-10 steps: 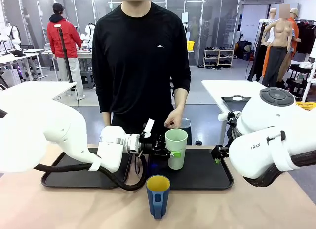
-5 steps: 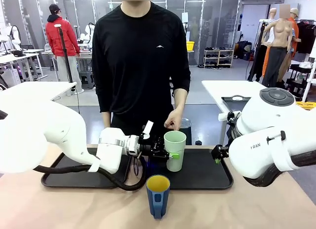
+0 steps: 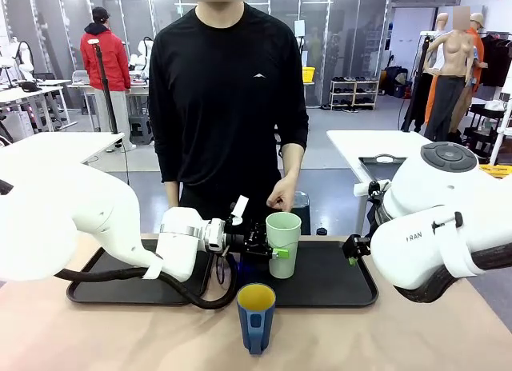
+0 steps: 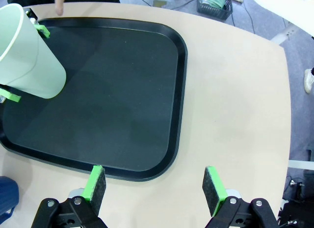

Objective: Sort and store the cups by type.
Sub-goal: Place the picked Reusable plastic cup into the Flat Tray indicated by the person.

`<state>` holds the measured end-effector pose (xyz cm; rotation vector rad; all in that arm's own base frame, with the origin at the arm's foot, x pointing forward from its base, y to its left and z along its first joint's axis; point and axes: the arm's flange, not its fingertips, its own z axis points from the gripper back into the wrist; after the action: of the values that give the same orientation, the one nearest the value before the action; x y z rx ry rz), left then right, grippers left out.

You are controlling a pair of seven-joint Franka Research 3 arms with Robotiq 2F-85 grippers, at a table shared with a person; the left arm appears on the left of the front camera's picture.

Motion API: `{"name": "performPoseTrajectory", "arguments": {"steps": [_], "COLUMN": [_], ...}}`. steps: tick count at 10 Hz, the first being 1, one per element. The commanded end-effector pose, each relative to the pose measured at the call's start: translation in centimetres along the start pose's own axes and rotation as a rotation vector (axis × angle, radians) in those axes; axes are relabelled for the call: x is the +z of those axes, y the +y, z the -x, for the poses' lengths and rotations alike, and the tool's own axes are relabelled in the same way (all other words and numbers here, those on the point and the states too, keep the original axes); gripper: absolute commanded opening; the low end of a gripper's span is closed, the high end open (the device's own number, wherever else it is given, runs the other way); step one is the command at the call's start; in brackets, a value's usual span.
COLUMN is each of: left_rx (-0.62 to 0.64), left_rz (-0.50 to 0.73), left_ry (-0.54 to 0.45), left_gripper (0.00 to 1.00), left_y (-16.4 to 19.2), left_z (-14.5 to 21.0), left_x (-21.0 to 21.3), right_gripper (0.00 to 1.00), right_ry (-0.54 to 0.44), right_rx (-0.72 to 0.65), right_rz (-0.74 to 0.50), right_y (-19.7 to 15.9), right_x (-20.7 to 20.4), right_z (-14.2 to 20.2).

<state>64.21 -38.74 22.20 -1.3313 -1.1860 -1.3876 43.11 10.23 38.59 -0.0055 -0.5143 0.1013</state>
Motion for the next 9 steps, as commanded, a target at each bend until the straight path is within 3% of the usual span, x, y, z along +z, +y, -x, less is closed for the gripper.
{"name": "performPoseTrajectory", "arguments": {"steps": [1,6,9], "left_rx": [0.013,0.021,0.029], "left_rz": [0.009,-0.009,-0.03], "left_ry": [-0.009,-0.001,0.054], "left_gripper": [1.0,1.0,1.0], "left_y": [0.4,-0.9,-2.0], "left_z": [-0.2,-0.8,-1.1], "left_x": [0.0,1.6,3.2], "right_gripper": [1.0,1.0,1.0], "right_ry": [0.001,0.001,0.001], "right_rx": [0.009,0.009,0.009], "right_rz": [0.0,0.0,0.0], "right_y": [0.0,0.0,0.0], "right_x": [-0.1,-0.1,-0.1], "right_z": [-0.1,-0.1,-0.1]}}
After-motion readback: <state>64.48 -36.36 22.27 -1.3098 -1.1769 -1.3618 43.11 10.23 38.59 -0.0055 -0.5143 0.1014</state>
